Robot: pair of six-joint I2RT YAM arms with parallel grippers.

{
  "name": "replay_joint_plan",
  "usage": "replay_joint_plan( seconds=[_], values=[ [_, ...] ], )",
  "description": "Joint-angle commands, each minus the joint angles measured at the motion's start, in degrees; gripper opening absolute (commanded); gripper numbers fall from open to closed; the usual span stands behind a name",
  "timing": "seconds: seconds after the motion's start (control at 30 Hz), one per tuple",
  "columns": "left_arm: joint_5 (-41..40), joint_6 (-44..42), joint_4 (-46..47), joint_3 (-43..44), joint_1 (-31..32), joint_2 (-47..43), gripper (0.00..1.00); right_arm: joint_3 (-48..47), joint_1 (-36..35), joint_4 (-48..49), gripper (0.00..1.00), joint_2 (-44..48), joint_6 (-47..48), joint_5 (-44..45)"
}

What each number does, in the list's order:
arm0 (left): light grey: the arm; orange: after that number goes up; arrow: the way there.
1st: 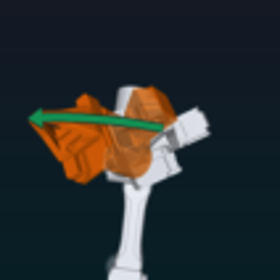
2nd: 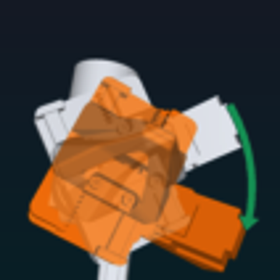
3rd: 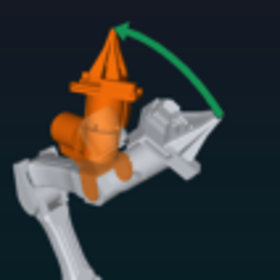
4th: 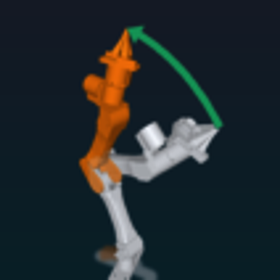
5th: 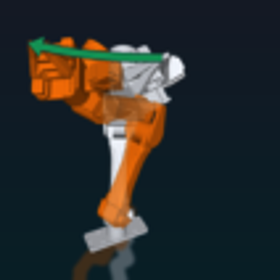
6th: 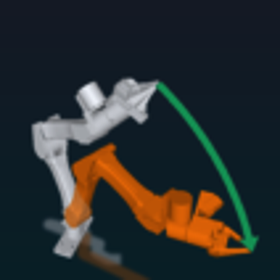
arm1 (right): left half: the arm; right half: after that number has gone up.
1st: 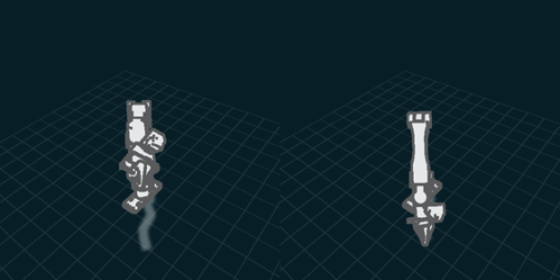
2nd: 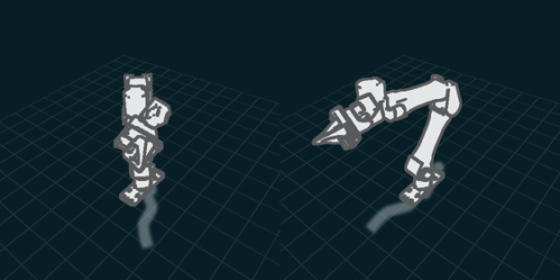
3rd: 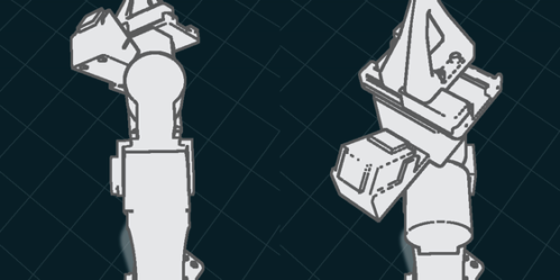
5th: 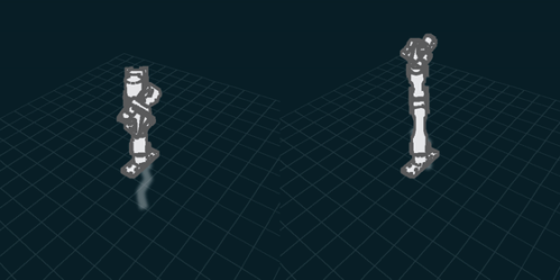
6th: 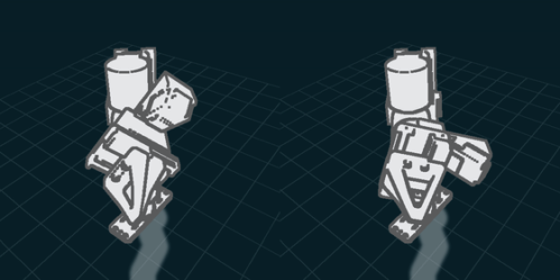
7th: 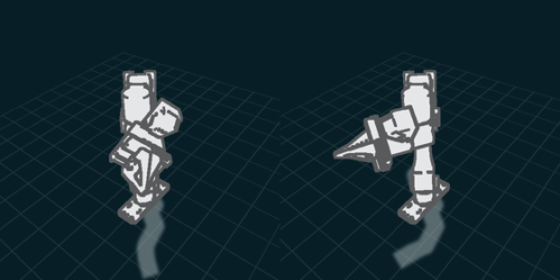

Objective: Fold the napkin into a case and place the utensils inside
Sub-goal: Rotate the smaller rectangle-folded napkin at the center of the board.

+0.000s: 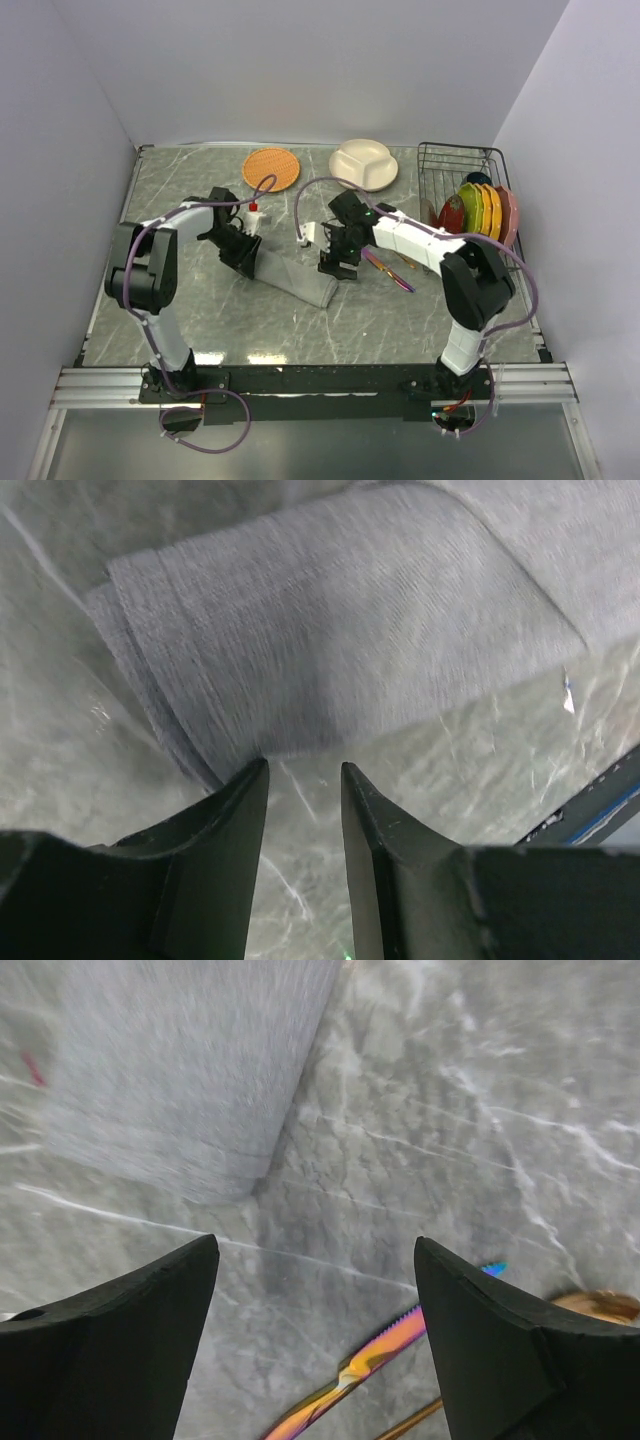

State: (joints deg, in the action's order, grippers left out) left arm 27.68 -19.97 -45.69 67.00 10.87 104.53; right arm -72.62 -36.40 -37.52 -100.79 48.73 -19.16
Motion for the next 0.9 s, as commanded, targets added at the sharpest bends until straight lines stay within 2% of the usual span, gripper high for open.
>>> replay_joint_plan(
  seconds=[0.0,0.13,0.27,0.43,0.73,0.87],
  values=[
    [-2.6,2.5,3.4,5.6,0.4,3.8,0.41,1.7,-0.3,0.8,0.84,-2.6,8.0,2.4],
    [-1.4,4.0,3.1,13.3,0.7,10.1,0.42,1.5,-2.3,-1.4,0.83,-3.4,10.2,0.6],
    [1.6,3.9,0.1,25.4,2.3,17.6,0.45,0.6,-4.8,-2.5,0.82,-3.5,8.8,-0.6],
    [4.5,6.1,-2.4,32.8,3.6,20.4,0.48,-0.3,-8.7,-1.1,0.82,-5.2,4.6,-1.3],
    [7.2,8.7,-2.0,27.5,-3.0,6.4,0.58,-3.8,-13.3,1.0,0.82,-7.1,-5.6,-2.9],
    [6.8,8.3,1.6,24.8,-7.2,-1.9,0.62,-3.5,-10.6,-0.2,0.85,-0.1,-13.2,-4.8]
  ],
)
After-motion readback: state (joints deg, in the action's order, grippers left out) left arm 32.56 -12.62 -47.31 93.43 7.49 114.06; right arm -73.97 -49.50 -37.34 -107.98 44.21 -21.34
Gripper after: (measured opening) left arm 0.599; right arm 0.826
